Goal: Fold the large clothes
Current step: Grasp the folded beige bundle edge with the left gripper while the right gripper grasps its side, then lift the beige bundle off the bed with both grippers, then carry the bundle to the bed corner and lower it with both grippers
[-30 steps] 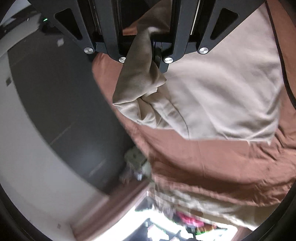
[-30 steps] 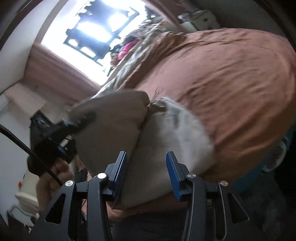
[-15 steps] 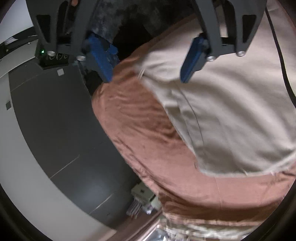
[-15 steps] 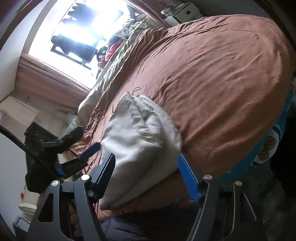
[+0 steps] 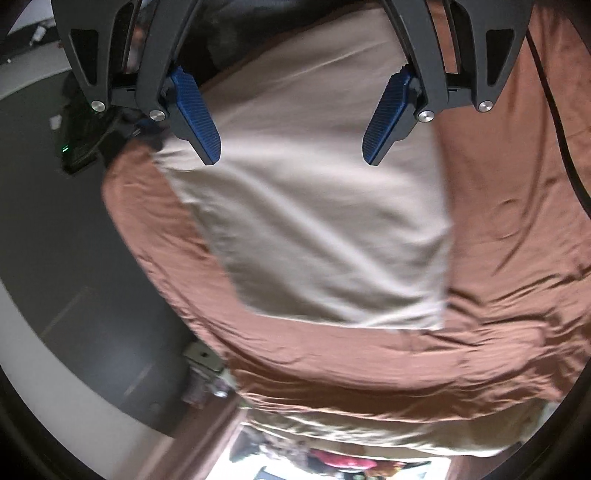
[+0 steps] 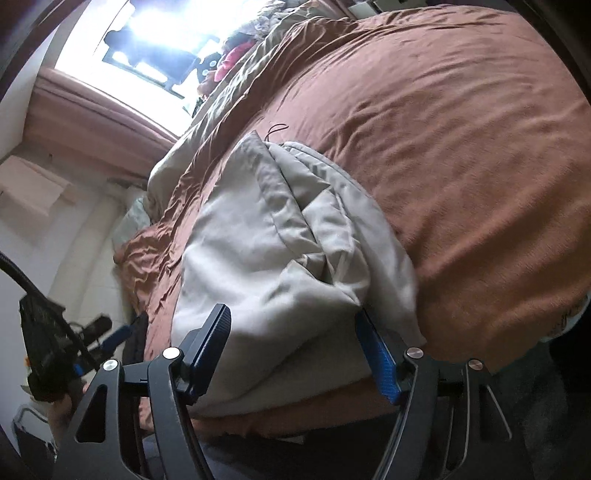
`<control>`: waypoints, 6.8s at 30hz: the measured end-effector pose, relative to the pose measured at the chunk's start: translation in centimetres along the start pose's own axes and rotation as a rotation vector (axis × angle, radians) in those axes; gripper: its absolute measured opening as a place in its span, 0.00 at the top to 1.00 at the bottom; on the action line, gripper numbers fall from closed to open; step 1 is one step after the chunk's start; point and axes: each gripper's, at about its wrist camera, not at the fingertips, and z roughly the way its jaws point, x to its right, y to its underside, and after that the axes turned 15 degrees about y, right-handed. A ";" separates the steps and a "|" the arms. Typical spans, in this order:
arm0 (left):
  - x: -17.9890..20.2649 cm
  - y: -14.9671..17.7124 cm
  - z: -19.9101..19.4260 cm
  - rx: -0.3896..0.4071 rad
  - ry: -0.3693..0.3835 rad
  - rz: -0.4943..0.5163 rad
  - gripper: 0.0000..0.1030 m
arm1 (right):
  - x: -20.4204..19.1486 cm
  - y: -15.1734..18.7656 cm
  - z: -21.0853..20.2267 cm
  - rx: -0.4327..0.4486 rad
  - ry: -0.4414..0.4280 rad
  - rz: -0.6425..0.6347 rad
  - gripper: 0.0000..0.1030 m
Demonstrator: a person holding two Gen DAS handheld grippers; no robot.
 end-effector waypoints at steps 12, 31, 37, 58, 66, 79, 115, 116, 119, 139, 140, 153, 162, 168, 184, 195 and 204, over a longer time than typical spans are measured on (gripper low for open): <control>-6.8 3.7 0.5 -0.037 -0.091 -0.143 0.22 | 1.2 0.9 -1.6 0.081 0.013 -0.033 0.92; -7.8 5.4 2.5 -0.084 -0.043 -0.183 0.54 | 4.3 -1.0 -3.5 -0.006 0.011 -0.039 0.23; -7.9 5.7 2.7 -0.092 -0.036 -0.185 0.54 | 4.5 -0.9 -0.2 -0.065 -0.010 -0.029 0.55; -9.5 5.1 -1.6 -0.072 -0.032 -0.169 0.87 | 2.1 3.6 -2.4 -0.153 -0.043 -0.072 0.68; -10.8 2.8 -2.6 -0.008 0.018 -0.198 0.47 | 0.4 -2.6 -2.8 -0.090 0.014 -0.129 0.26; -14.5 -2.2 3.5 -0.061 -0.002 -0.221 0.46 | -0.4 -11.8 8.5 -0.237 -0.111 -0.140 0.26; 2.3 -8.7 3.9 0.111 0.138 -0.060 0.87 | -4.7 -14.1 -2.7 0.050 -0.100 -0.238 0.93; 3.1 -8.8 4.2 0.112 0.151 -0.056 0.87 | -4.4 -14.3 -4.0 0.074 -0.083 -0.241 0.93; 6.6 -9.5 5.7 0.112 0.192 -0.038 0.87 | -2.9 -14.2 -7.4 0.120 -0.051 -0.242 0.93; 24.5 -10.0 18.0 0.024 0.402 0.014 0.87 | 1.0 -17.4 -18.0 0.236 0.208 -0.152 0.93; 25.1 -10.1 19.0 0.008 0.415 0.009 0.87 | 0.9 -17.5 -18.1 0.236 0.219 -0.145 0.93; 27.8 -10.7 30.7 -0.163 0.458 -0.053 0.88 | 0.6 -21.0 -14.4 0.135 0.440 -0.034 0.93; 24.3 -12.4 37.7 -0.214 0.422 -0.113 0.86 | -0.5 -24.5 -8.3 0.091 0.589 0.029 0.83; 21.3 -12.0 40.3 -0.272 0.348 -0.147 0.69 | -0.6 -23.8 -7.0 0.115 0.693 0.067 0.38; 24.2 -8.0 40.3 -0.343 0.333 -0.054 0.69 | 5.9 -10.3 -14.8 0.165 0.710 0.279 0.38; 25.7 -2.9 39.6 -0.402 0.321 0.009 0.69 | 12.8 -5.1 -12.6 0.178 0.391 0.519 0.38; 27.2 -0.5 40.6 -0.442 0.391 -0.020 0.69 | 13.0 -8.8 -15.2 0.270 0.514 0.454 0.81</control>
